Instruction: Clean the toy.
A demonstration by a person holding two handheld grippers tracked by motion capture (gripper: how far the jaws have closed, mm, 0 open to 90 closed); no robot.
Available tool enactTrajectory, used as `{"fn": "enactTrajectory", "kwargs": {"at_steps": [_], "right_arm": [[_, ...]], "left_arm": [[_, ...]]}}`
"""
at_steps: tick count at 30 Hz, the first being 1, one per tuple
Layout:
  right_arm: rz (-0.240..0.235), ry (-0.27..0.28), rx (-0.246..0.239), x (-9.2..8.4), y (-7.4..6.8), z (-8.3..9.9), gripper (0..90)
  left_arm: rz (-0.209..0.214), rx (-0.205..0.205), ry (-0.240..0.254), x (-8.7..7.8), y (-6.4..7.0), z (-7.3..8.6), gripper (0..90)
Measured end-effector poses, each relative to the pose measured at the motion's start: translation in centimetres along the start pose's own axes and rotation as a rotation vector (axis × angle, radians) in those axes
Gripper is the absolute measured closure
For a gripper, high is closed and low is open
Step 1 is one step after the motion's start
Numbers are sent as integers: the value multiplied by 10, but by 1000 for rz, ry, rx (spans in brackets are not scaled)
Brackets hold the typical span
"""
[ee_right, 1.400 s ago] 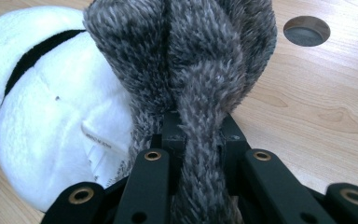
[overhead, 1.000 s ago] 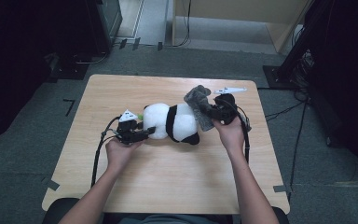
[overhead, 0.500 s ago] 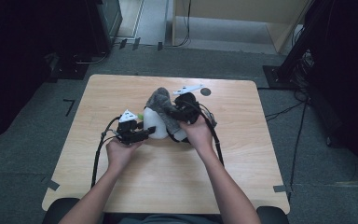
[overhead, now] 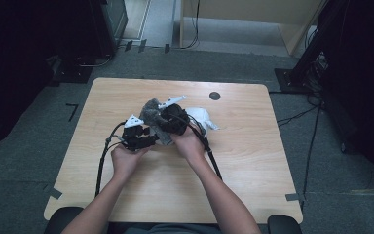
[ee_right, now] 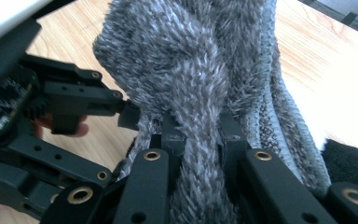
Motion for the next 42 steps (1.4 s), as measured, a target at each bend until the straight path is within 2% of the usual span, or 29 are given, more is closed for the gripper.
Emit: {"fn": "enactTrajectory", "kwargs": {"at_steps": [10,14,20,26,35,42], "right_arm": [[-1,-6,-8,-9,9,10,784],[36,-25,-23,-19,16,16,785],[44,-22,-17,-37,28,28,786],[42,-8,20,-57,41,38,786],[75,19,77,-85,67,56,782],[92,39,123,-96,85,74,777]], "left_arm": [[-8,21,-15,0,1,0,503],[-4,22,-17,0,0,-1,507],[0,20,-14,0,1,-1,509],[5,20,-15,0,1,-1,512],[9,17,-13,0,1,-1,514],[11,19,-14,0,0,-1,515]]}}
Point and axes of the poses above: each handheld gripper's, and its own axes: x roughly forward along the jaws, z roughly out of its underside, y roughly to its right, the point moved 5 cm from there along x, roughly forward along the jaws, and after that the axes turned 4 degrees about x, right-handed, at the moved point
